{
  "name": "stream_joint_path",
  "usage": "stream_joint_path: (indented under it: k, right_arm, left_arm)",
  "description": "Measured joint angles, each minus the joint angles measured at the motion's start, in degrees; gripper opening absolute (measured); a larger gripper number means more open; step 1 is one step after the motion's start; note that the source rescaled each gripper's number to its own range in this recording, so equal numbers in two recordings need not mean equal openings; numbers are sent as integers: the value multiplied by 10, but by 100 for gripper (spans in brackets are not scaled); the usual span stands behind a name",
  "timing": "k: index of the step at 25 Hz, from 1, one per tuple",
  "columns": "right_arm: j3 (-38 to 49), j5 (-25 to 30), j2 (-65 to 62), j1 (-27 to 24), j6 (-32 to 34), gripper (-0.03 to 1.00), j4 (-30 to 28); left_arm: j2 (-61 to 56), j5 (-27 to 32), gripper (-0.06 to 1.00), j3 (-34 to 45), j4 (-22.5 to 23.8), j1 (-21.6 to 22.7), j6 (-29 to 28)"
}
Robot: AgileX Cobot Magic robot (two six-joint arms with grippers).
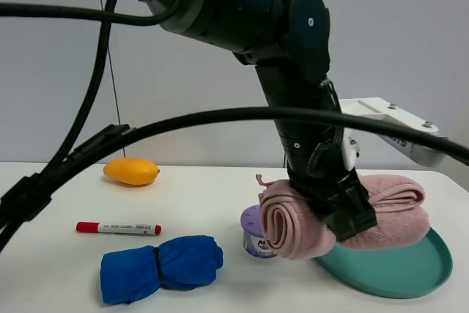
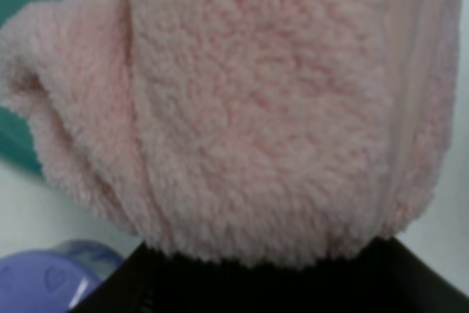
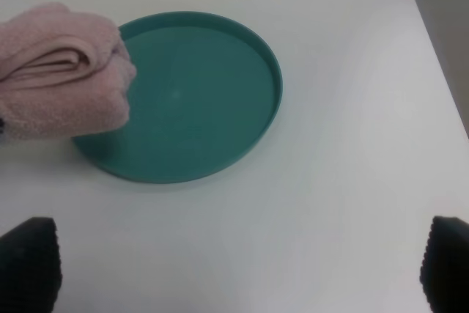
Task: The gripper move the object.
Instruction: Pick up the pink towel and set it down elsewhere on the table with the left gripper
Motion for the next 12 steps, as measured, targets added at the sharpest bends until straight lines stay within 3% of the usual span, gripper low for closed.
stream_joint_path:
  k: [6, 12]
  right_arm:
    - [0, 0, 0, 0, 0, 100, 0]
    - [0, 0, 0, 0, 0, 100, 0]
  left_arm:
    - [-1, -14, 0, 45, 1, 23, 0]
    - [-24, -84, 0, 130, 1, 33, 0]
